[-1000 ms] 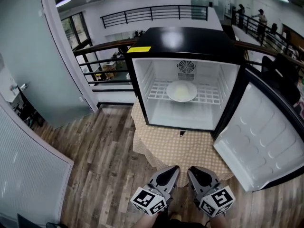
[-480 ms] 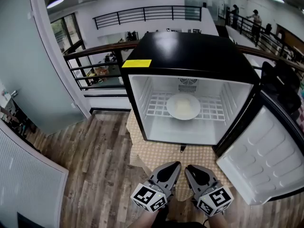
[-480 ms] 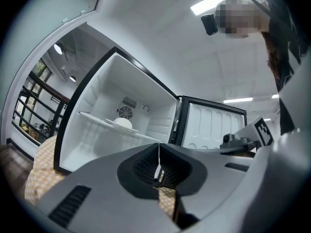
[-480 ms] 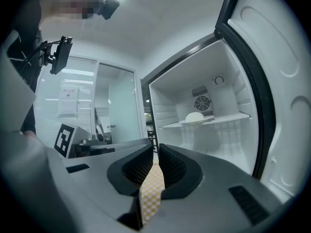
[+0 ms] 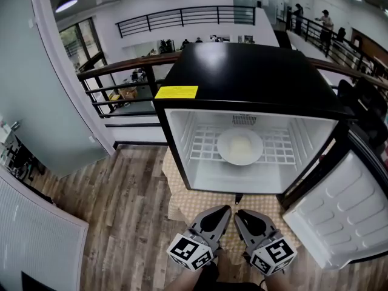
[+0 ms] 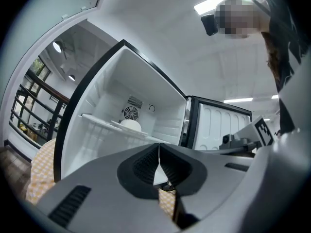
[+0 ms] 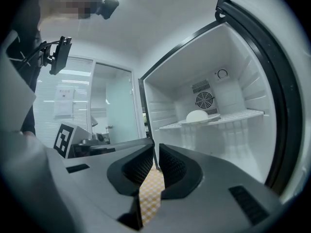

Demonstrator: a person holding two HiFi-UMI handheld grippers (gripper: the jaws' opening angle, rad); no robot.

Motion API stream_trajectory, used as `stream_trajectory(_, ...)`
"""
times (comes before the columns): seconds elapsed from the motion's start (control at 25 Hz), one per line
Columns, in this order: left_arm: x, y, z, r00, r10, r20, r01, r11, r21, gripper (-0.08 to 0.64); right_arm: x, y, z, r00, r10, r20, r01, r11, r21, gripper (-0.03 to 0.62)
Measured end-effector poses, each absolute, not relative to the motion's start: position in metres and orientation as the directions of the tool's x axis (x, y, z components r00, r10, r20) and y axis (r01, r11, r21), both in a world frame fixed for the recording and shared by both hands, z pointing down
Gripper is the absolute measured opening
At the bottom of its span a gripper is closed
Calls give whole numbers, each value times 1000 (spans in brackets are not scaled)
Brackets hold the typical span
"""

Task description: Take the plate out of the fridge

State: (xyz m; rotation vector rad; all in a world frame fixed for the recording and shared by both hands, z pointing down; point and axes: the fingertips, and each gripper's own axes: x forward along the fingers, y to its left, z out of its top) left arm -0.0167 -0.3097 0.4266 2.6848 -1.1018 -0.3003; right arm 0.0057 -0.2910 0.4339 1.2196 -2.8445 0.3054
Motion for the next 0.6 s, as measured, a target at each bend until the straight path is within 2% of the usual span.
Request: stream_trajectory(0.6, -20, -344, 427, 722, -685, -92, -645, -716, 269, 12, 0, -328, 433, -673, -734, 90, -735, 651, -190, 55)
